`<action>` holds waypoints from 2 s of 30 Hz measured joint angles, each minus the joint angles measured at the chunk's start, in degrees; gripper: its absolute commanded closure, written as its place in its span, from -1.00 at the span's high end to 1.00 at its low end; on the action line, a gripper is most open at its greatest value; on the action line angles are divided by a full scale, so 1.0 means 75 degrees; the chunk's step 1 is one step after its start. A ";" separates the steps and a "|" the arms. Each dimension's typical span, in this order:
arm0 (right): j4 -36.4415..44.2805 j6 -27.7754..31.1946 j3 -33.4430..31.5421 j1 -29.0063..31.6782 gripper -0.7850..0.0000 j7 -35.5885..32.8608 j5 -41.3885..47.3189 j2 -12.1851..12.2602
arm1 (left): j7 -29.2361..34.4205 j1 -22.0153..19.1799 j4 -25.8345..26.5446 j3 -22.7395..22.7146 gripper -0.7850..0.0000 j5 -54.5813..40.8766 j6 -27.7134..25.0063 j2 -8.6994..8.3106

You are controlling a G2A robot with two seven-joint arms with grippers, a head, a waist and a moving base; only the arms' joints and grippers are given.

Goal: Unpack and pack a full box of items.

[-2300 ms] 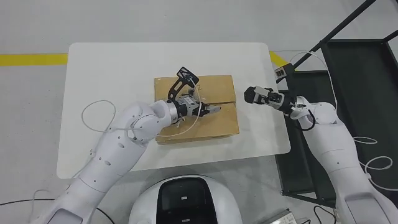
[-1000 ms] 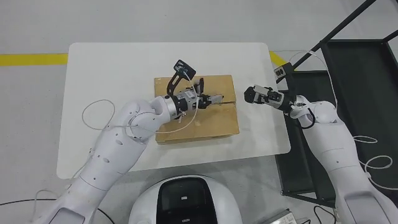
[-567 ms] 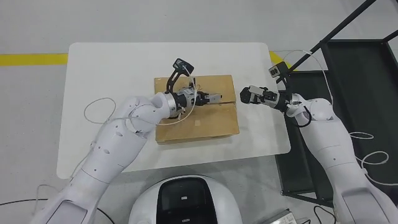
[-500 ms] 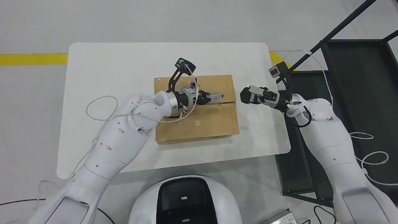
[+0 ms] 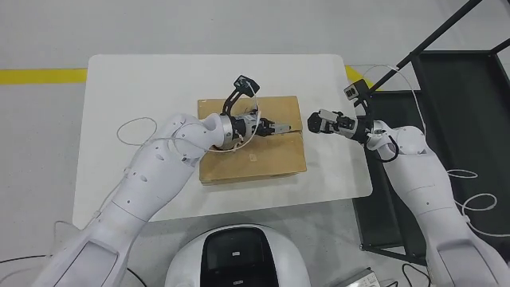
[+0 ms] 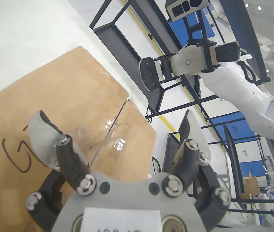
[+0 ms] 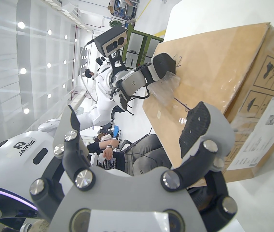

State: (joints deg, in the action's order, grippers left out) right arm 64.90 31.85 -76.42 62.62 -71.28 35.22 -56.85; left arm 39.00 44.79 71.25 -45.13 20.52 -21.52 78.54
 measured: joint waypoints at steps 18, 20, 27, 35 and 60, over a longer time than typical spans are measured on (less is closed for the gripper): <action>-0.0095 -0.0008 0.0012 -0.0017 1.00 -0.0010 0.0011 -0.0017 | 0.0318 0.0129 -0.0001 -0.0292 0.04 -0.0725 -0.0046 -0.0016; -0.0103 -0.0025 0.0017 -0.0027 1.00 -0.0009 -0.0004 -0.0018 | 0.0261 0.0141 0.0018 -0.0305 -0.12 -0.0583 0.0018 -0.0022; -0.0126 -0.0045 0.0041 -0.0052 1.00 -0.0019 -0.0020 -0.0027 | 0.0147 0.0232 0.0103 -0.0313 -0.29 -0.0225 0.0197 -0.0038; -0.0156 -0.0041 0.0033 -0.0054 1.00 -0.0018 -0.0019 -0.0031 | -0.0075 0.0301 0.0262 -0.0330 0.30 0.0362 0.0461 -0.0058; -0.0007 -0.0100 -0.0006 0.0066 1.00 0.0081 -0.0152 -0.0024 | -0.0252 0.0773 0.0965 -0.0589 -0.15 0.1386 0.0849 -0.0180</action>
State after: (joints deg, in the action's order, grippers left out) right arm 64.85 31.10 -76.47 63.11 -70.67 34.09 -57.03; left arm 37.11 50.59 78.49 -49.55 30.91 -15.15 77.19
